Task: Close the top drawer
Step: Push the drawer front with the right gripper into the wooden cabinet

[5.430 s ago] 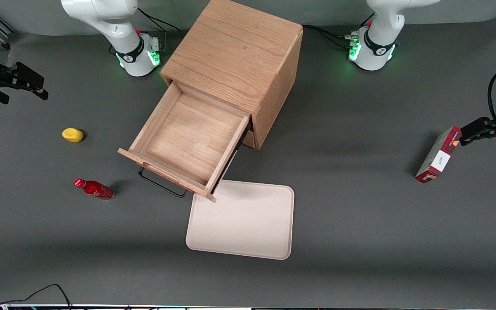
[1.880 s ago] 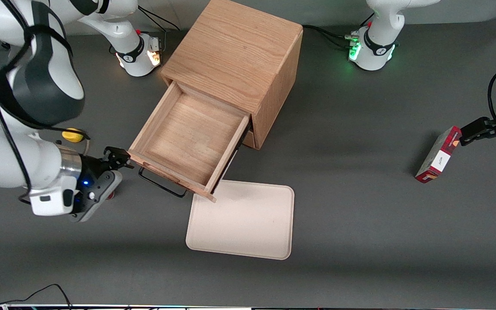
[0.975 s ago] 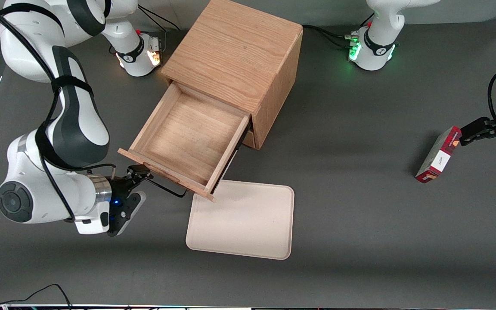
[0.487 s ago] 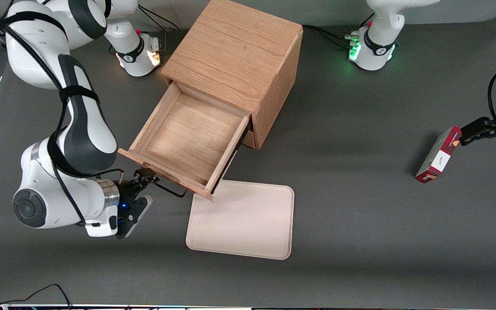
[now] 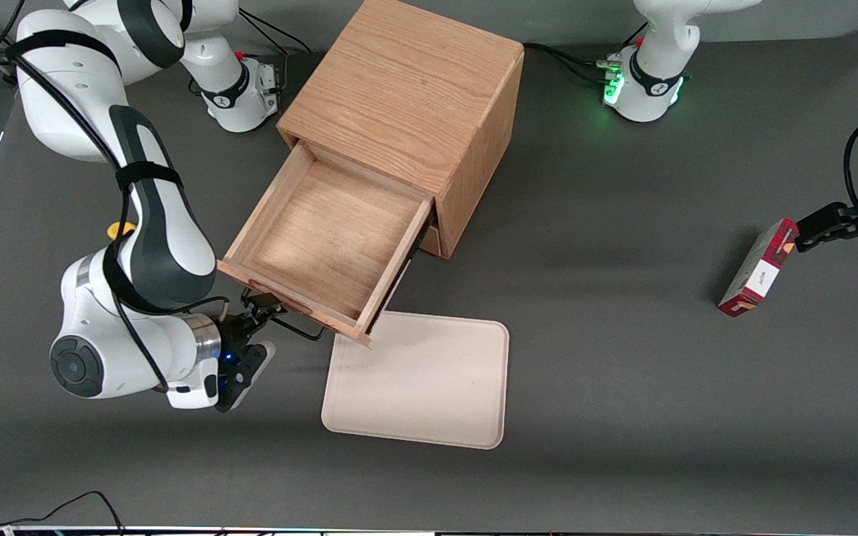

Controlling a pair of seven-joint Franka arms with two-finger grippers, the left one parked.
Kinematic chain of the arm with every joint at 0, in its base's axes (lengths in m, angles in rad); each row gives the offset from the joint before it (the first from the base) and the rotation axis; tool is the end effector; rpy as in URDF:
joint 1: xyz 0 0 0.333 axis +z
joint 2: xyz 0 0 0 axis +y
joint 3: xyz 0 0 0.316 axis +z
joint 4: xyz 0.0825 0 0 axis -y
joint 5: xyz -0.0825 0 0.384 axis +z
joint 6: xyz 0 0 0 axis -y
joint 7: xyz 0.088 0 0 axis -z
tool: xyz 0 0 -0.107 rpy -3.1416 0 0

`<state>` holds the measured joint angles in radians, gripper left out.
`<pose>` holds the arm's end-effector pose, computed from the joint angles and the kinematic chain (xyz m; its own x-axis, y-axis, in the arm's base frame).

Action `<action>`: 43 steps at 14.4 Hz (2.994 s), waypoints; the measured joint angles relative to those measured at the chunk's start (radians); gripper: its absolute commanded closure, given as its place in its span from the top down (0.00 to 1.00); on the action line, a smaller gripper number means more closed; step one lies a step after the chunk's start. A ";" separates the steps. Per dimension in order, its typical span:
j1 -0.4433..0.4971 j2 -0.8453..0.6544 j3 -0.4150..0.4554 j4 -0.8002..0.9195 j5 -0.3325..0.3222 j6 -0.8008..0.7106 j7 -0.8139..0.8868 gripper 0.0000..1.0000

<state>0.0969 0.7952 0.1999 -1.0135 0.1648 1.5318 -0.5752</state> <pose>0.7078 0.1851 0.3691 0.6754 0.7353 -0.0557 0.6628 -0.6384 -0.3913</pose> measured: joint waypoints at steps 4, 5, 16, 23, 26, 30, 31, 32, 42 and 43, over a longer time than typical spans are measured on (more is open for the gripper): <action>-0.001 -0.028 0.000 -0.048 0.042 0.000 0.057 1.00; -0.001 -0.043 0.000 -0.071 0.056 0.000 0.064 1.00; 0.000 -0.299 0.004 -0.508 0.189 0.185 0.092 1.00; 0.001 -0.422 0.024 -0.691 0.253 0.245 0.135 1.00; 0.001 -0.478 0.043 -0.769 0.277 0.277 0.143 1.00; 0.001 -0.536 0.048 -0.856 0.321 0.319 0.143 1.00; 0.001 -0.548 0.055 -0.875 0.331 0.329 0.144 1.00; 0.001 -0.562 0.060 -0.897 0.346 0.341 0.144 1.00; 0.001 -0.646 0.128 -1.011 0.410 0.400 0.202 1.00; 0.001 -0.651 0.139 -1.024 0.422 0.415 0.203 1.00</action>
<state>0.0976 0.1438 0.3386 -2.0371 0.5868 1.9469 -0.3724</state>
